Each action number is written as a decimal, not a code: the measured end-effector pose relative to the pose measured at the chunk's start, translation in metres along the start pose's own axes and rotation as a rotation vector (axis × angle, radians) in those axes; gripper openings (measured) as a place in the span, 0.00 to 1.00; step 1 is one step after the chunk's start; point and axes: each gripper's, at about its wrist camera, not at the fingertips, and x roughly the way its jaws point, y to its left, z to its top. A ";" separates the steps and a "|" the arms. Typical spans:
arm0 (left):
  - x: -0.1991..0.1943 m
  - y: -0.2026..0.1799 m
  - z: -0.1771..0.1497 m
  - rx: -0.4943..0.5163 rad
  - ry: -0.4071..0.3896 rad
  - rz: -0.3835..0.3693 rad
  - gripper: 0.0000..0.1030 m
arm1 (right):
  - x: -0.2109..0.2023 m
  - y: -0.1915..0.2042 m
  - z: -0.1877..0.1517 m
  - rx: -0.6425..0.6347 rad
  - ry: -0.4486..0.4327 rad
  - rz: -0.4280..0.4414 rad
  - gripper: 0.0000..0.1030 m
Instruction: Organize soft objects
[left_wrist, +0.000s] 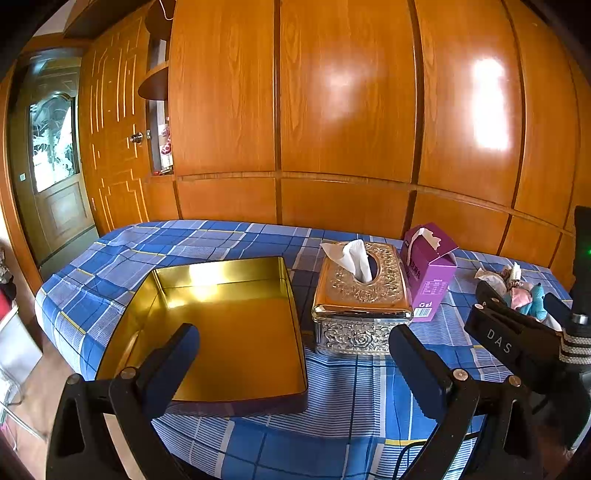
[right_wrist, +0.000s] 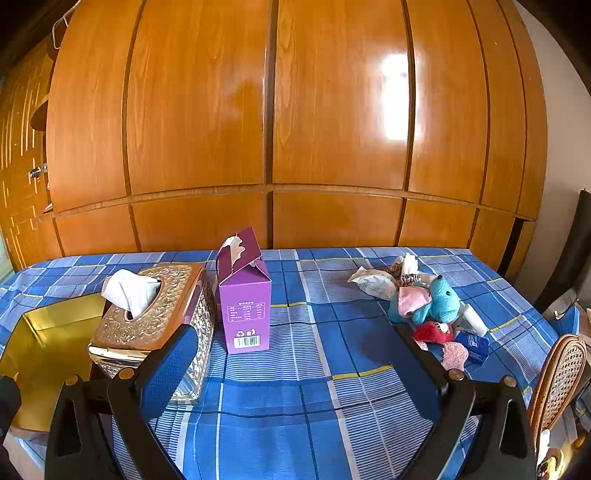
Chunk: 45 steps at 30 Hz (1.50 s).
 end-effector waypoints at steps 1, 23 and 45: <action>0.000 0.000 0.000 -0.001 0.000 0.000 1.00 | 0.000 0.000 0.000 0.000 0.000 0.000 1.00; 0.001 0.001 0.000 -0.006 0.005 -0.002 1.00 | 0.001 0.001 -0.001 -0.008 0.004 0.000 1.00; 0.001 0.001 0.001 -0.007 0.012 -0.002 1.00 | 0.001 0.002 -0.001 -0.013 0.010 0.003 1.00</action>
